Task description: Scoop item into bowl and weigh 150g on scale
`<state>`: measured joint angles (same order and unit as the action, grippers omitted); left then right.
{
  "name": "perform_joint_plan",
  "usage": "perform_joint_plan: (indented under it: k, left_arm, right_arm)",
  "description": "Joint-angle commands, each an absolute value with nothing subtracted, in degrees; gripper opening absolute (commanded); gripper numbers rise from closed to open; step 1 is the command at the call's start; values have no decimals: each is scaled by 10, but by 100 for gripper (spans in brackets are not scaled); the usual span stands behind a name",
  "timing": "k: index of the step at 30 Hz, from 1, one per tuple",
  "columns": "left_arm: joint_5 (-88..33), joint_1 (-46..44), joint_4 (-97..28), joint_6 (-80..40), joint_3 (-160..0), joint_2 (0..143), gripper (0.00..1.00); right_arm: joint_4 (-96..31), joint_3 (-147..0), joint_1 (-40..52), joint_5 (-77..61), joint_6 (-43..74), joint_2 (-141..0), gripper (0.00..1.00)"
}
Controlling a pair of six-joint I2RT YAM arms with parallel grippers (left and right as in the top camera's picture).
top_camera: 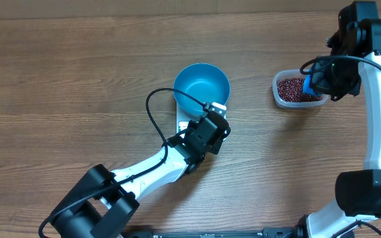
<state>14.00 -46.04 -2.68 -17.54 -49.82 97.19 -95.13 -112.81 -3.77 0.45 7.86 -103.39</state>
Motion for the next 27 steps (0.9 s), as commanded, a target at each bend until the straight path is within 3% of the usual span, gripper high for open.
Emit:
perform_joint_plan:
  k: [1, 10, 25, 27]
  left_arm:
    - [150, -462, -22, -160, -492, 975, 4]
    - [150, -462, -27, -156, -492, 975, 4]
    - [150, -462, -23, -156, -492, 975, 5]
    - [150, -462, -23, -156, -492, 975, 5]
  right_arm:
    - [-939, -1124, -40, 11, 25, -1052, 4]
    - [-940, -1121, -39, 109, -9, -1108, 4]
    - [-916, -1120, -26, 81, -50, -1181, 4]
    - [-912, -1121, -26, 84, -50, -1182, 11]
